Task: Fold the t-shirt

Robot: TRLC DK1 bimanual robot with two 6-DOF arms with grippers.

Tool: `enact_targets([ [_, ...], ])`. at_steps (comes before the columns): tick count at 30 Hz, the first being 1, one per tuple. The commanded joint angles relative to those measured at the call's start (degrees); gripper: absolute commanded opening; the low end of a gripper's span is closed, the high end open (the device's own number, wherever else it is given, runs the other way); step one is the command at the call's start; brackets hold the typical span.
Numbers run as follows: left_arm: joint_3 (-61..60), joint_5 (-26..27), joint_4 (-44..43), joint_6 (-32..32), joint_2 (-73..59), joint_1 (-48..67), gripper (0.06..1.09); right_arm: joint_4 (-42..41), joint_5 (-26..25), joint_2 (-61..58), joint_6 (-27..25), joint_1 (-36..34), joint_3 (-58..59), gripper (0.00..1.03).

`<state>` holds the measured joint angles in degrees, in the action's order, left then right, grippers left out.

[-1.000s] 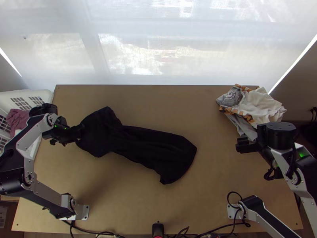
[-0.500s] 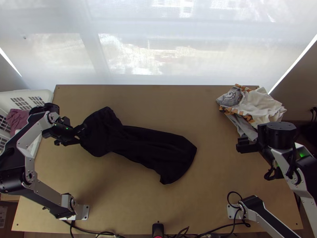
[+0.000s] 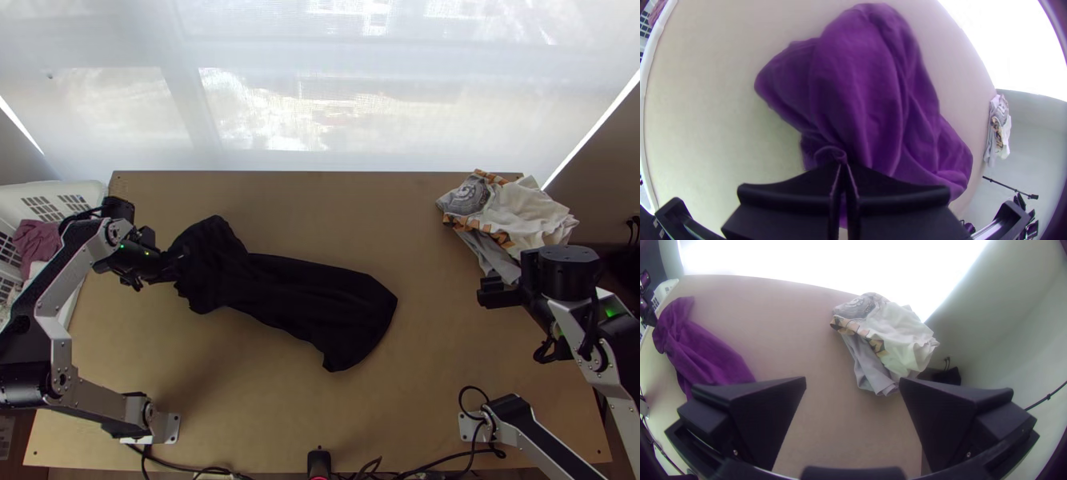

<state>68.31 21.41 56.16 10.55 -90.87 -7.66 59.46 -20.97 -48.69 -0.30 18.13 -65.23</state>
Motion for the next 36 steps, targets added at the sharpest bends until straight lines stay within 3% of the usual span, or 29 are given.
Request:
enact_targets([
  [1,9.1,0.7,5.2,2.6,4.2,10.6,0.09,-0.2,0.1,0.0,-0.1,0.2,-0.1,0.98],
  [8,25.5,1.5,6.8,4.7,2.1,28.6,0.09,0.0,0.1,-0.1,-0.5,0.5,-0.1,0.98],
  [27,65.3,1.0,11.1,5.8,-15.1,57.2,0.09,-0.6,-0.1,-4.1,-3.0,3.4,-2.4,0.98],
  [31,64.8,-1.5,7.1,6.1,-17.3,60.7,0.10,-0.5,-0.3,-4.1,-3.3,3.1,-2.4,0.98],
  [33,61.5,-2.1,5.7,5.8,-18.0,61.3,0.30,-0.4,-0.4,-4.1,-3.4,3.0,-2.4,0.98],
  [36,58.8,-2.2,7.3,4.5,-20.2,61.2,0.83,-0.5,-0.4,-4.1,-3.4,3.0,-2.4,0.98],
])
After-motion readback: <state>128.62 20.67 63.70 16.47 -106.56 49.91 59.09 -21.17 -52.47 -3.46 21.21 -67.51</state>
